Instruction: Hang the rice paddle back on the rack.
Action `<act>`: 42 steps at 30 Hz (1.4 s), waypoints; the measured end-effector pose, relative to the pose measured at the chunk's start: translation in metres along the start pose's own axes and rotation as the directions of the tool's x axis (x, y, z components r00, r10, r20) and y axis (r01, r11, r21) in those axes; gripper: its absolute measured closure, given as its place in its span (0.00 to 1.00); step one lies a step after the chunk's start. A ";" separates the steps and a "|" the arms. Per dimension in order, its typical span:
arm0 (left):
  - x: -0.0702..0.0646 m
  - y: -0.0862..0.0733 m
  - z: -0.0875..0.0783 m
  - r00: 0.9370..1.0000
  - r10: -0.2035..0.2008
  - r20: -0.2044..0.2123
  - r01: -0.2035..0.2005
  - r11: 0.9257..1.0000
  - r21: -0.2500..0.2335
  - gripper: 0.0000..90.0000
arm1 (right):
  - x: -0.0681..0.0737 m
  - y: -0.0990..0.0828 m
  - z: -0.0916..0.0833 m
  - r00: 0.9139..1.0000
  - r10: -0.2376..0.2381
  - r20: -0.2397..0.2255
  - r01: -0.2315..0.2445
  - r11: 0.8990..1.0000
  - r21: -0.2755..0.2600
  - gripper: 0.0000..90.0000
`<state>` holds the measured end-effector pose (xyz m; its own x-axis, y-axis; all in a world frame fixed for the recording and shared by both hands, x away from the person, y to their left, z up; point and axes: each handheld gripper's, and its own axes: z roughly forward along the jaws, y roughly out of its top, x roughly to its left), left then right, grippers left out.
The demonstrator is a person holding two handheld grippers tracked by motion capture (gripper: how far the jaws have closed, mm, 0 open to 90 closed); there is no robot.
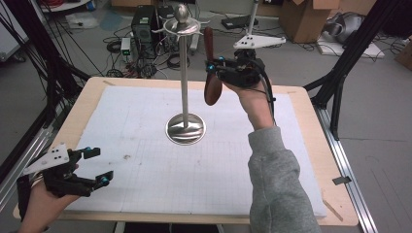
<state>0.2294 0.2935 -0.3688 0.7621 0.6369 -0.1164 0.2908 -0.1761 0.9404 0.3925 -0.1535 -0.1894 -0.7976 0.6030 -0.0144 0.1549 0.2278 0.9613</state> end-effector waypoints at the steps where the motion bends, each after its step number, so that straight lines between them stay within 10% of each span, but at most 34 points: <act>1: 0.000 0.000 0.000 1.000 0.000 0.000 0.000 1.000 0.000 0.06 | 0.000 0.000 0.000 1.000 -0.001 0.000 0.001 1.000 0.001 0.87; 42: -0.001 -0.002 -0.001 1.000 -0.009 0.000 0.009 1.000 0.005 0.06 | 0.001 -0.001 0.013 1.000 0.000 -0.003 0.000 1.000 0.013 0.87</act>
<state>0.2276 0.2943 -0.3705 0.7595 0.6385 -0.1246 0.3002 -0.1740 0.9379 0.3992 -0.1431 -0.1940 -0.7995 0.6006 -0.0130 0.1630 0.2377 0.9576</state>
